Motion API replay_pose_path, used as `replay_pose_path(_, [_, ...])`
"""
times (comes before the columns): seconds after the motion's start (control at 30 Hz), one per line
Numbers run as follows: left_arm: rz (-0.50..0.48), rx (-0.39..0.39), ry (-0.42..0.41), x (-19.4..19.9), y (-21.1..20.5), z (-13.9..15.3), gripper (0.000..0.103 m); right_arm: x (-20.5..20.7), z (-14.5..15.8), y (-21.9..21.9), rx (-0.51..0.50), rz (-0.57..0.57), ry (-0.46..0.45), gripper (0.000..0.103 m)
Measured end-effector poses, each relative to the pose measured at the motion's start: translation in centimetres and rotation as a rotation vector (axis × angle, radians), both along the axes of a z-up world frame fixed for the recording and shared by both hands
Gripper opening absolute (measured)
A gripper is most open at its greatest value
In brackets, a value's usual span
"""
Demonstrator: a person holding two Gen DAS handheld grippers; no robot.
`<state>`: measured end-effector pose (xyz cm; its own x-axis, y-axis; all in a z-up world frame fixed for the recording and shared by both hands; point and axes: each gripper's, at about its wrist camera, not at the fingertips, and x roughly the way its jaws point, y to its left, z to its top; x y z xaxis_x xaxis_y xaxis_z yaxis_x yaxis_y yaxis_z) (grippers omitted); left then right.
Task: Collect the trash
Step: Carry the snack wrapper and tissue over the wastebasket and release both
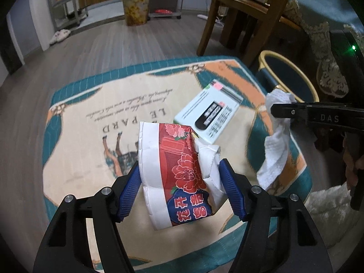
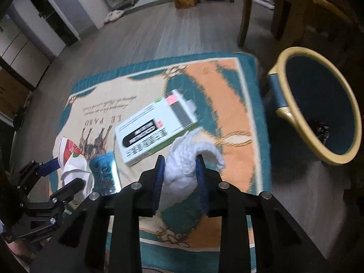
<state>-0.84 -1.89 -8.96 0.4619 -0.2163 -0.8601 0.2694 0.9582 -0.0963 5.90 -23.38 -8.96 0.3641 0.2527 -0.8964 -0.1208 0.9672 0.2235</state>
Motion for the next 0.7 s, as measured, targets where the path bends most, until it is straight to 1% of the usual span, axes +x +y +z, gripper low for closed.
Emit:
replay_pose_path(0.17, [-0.020, 0.007, -0.022, 0.9, -1.6, 0.9, 0.069, 0.5, 1.1, -3.0, 0.030, -0.055, -0.019, 0.027])
replay_pose_path(0.23, [-0.041, 0.006, -0.046, 1.3, -2.4, 2.0, 0.069, 0.9, 2.0, -4.5, 0.070, -0.080, -0.035, 0.027])
replay_pose_path(0.3, [-0.073, 0.010, -0.077, 1.8, -3.4, 3.7, 0.069, 1.3, 3.4, -6.6, 0.115, -0.119, -0.062, 0.027])
replay_pose_path(0.37, [-0.102, 0.017, -0.109, 2.6, -4.6, 5.9, 0.069, 1.8, 4.8, -8.1, 0.133, -0.143, -0.094, 0.027])
replay_pose_path(0.47, [-0.149, 0.027, -0.167, 3.5, -6.1, 9.1, 0.069, 2.3, 7.8, -11.3, 0.168, -0.176, -0.162, 0.027])
replay_pose_path(0.57, [-0.223, 0.060, -0.222, 4.7, -8.7, 11.7, 0.069, 2.7, 10.3, -14.5, 0.136, -0.194, -0.218, 0.027])
replay_pose_path(0.63, [-0.267, 0.080, -0.250, 5.5, -10.6, 12.5, 0.069, 3.0, 11.5, -16.8, 0.089, -0.202, -0.245, 0.027])
replay_pose_path(0.7, [-0.284, 0.057, -0.255, 6.3, -12.0, 12.2, 0.070, 3.2, 11.7, -18.8, 0.008, -0.219, -0.263, 0.027])
